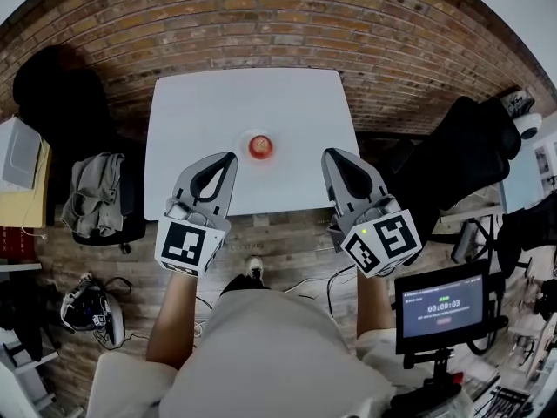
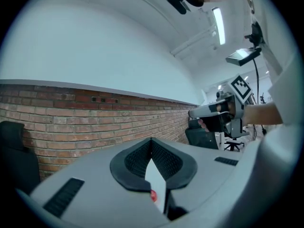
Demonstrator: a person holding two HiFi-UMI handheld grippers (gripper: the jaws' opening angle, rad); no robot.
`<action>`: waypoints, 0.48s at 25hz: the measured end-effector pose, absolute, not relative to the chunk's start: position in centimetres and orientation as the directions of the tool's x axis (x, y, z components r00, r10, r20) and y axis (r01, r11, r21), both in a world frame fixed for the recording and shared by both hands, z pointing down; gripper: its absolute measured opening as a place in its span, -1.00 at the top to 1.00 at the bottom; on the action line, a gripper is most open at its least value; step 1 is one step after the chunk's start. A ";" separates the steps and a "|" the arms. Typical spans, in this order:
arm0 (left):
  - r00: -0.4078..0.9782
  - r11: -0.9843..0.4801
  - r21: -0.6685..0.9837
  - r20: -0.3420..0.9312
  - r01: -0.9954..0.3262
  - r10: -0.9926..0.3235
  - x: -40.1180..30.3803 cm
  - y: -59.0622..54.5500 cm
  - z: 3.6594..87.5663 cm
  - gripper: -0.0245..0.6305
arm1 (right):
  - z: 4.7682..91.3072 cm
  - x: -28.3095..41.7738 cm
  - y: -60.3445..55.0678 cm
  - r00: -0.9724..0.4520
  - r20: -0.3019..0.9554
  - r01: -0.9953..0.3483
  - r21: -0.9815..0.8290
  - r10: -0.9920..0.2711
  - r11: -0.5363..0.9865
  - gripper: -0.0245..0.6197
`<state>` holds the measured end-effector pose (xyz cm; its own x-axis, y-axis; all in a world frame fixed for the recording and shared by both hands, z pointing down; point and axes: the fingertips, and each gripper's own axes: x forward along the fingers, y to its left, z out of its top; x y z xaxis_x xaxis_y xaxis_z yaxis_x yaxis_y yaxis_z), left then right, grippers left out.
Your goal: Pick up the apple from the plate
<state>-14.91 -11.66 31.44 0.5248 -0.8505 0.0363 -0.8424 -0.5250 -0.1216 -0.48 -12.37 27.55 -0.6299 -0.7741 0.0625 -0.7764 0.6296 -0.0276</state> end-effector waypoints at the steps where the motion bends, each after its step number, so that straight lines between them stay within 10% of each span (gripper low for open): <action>1: 0.526 -0.526 -0.118 0.039 -0.842 -0.850 -15.1 -12.4 31.7 0.93 | 27.7 -0.7 -13.1 -0.631 0.062 -0.775 -0.030 -0.773 0.631 0.92; 12: 0.552 -0.555 -0.128 0.059 -0.822 -0.832 -15.5 -15.5 32.3 0.93 | 28.4 -1.1 -15.3 -0.620 0.082 -0.784 -0.013 -0.780 0.621 0.92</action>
